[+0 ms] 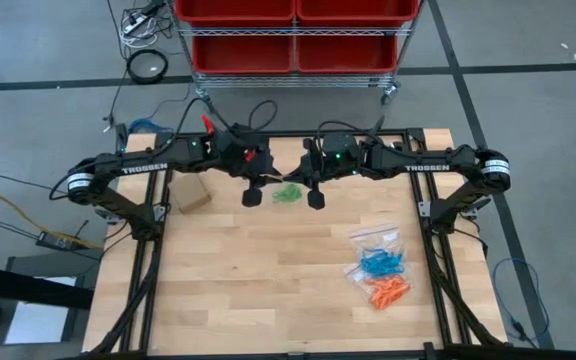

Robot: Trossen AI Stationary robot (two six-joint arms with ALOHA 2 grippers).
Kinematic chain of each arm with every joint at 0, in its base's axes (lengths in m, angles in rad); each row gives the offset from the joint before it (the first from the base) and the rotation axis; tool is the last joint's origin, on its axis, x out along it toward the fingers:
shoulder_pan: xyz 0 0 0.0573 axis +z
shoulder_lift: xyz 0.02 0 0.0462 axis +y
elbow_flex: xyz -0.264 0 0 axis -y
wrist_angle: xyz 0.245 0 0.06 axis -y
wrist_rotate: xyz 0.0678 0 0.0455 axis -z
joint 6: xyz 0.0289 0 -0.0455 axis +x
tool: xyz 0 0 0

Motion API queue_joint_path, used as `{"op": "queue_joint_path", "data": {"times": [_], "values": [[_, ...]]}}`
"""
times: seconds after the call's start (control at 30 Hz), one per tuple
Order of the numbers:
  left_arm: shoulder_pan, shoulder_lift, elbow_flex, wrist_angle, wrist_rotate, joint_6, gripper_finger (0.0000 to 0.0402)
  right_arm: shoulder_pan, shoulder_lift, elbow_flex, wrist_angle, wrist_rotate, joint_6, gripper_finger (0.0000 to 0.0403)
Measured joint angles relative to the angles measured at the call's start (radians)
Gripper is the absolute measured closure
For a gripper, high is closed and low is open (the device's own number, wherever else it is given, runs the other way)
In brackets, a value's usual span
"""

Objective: Sort rubber bands
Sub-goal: Close the transparent zip bag

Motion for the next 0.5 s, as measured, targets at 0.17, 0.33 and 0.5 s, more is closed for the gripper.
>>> {"op": "queue_joint_path", "data": {"times": [0.17,0.33,0.5], "values": [[0.0,0.0,0.0,-0.012,0.0,0.008,0.039,0.0,0.0,0.0,0.003,0.0,0.0,0.0403],[0.0,0.0,0.0,-0.015,-0.006,0.025,0.0397,0.0,0.0,0.0,0.003,0.0,0.0,0.0403],[-0.001,0.0,0.0,-0.017,-0.007,0.027,0.0399,0.0,0.0,0.0,0.006,-0.003,-0.012,0.0403]]}}
